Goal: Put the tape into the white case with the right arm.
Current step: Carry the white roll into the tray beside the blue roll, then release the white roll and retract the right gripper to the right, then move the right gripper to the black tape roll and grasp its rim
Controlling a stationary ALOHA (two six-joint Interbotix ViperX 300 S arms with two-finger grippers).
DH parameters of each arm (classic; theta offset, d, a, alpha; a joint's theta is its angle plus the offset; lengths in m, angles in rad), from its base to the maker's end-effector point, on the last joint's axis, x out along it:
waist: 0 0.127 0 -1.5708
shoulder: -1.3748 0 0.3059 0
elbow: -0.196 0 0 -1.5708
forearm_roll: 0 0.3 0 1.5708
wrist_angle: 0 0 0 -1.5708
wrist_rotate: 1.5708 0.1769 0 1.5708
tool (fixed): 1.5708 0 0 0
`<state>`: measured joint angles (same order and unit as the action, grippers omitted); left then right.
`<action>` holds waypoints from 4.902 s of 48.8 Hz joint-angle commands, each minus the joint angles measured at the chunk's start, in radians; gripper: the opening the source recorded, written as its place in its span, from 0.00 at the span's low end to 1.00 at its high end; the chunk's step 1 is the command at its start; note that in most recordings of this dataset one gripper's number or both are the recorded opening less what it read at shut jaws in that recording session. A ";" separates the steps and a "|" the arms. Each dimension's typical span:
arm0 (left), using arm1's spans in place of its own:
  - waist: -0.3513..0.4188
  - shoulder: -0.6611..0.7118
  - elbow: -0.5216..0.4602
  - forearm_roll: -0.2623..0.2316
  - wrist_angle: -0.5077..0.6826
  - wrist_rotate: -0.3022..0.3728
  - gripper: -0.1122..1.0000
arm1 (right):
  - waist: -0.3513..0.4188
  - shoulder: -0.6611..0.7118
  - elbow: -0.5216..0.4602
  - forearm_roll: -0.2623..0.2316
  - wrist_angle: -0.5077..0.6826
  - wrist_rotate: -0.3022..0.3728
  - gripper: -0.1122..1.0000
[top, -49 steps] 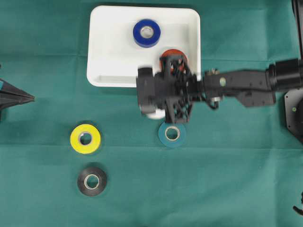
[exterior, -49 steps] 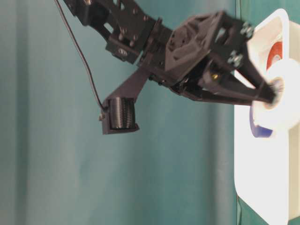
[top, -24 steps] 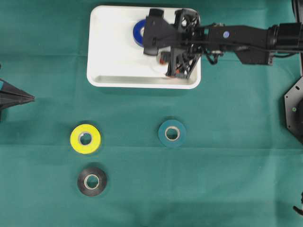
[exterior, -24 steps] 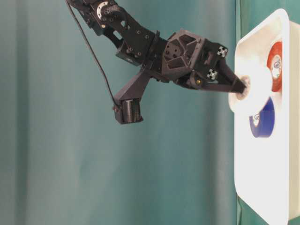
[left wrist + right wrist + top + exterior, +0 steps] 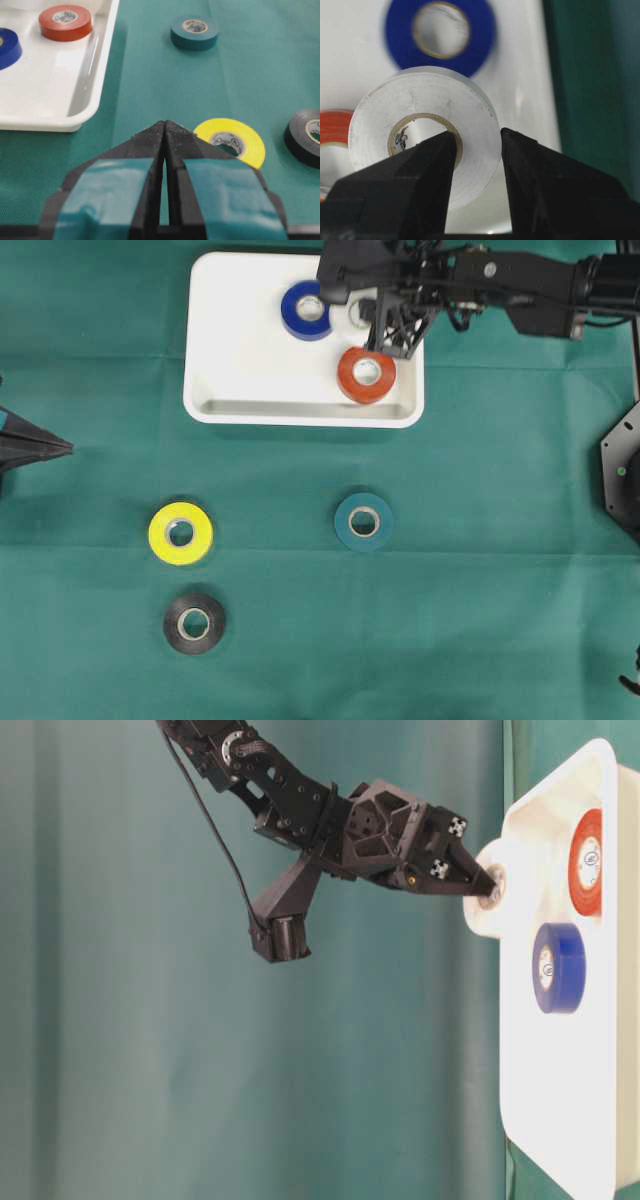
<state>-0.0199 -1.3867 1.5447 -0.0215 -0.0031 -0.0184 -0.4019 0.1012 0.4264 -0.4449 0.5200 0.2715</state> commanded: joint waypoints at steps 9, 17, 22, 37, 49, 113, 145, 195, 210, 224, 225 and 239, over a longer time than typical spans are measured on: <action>-0.002 0.008 -0.012 -0.003 -0.009 0.000 0.10 | -0.041 0.002 -0.018 -0.005 -0.008 0.003 0.11; -0.002 0.008 -0.012 -0.003 -0.009 0.000 0.10 | -0.051 0.020 -0.009 -0.005 -0.009 0.005 0.11; -0.002 0.008 -0.012 -0.003 -0.011 0.000 0.10 | -0.049 0.023 0.008 -0.005 -0.009 0.006 0.22; -0.002 0.008 -0.012 -0.002 -0.011 0.000 0.10 | -0.049 0.008 0.058 -0.005 -0.035 0.008 0.51; -0.002 0.006 -0.012 -0.003 -0.009 0.000 0.10 | -0.049 -0.092 0.140 -0.005 -0.051 0.008 0.51; -0.002 0.008 -0.012 -0.003 -0.011 0.000 0.10 | -0.049 -0.764 0.845 0.017 -0.525 0.101 0.50; -0.002 0.008 -0.011 -0.002 -0.009 0.000 0.10 | 0.187 -0.979 0.959 -0.002 -0.592 0.109 0.50; -0.002 0.006 -0.011 -0.002 -0.011 0.000 0.10 | 0.456 -1.011 0.985 -0.003 -0.597 0.107 0.50; -0.002 0.006 -0.011 -0.003 -0.011 0.000 0.10 | 0.515 -0.914 0.930 -0.005 -0.617 0.107 0.50; -0.002 0.008 -0.011 -0.002 -0.011 0.000 0.10 | 0.568 -0.706 0.793 -0.003 -0.626 0.103 0.50; -0.002 0.008 -0.011 -0.002 -0.011 0.000 0.10 | 0.568 -0.678 0.775 -0.005 -0.630 0.103 0.50; -0.002 0.008 -0.011 -0.003 -0.011 0.000 0.10 | 0.571 -0.411 0.600 -0.005 -0.695 0.100 0.50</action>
<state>-0.0199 -1.3867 1.5447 -0.0215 -0.0031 -0.0184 0.1641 -0.3636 1.0907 -0.4479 -0.1519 0.3728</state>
